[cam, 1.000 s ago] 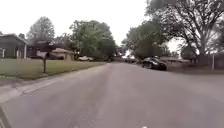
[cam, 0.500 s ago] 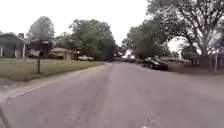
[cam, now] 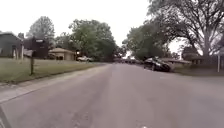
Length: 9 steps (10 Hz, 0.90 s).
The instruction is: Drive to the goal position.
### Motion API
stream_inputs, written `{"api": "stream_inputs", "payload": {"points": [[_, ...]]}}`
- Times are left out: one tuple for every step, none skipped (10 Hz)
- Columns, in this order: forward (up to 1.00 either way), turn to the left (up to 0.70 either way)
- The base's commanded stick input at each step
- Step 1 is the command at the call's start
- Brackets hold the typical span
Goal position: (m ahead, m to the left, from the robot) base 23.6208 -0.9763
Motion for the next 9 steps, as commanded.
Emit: {"api": "stream_inputs", "payload": {"points": [[0.7, 0.0], [0.7, 0.0], [0.7, 0.0], [0.7, 0.18], [0.7, 0.35], [0.7, 0.35], [0.7, 0.35], [0.7, 0.35], [0.7, 0.35]]}}
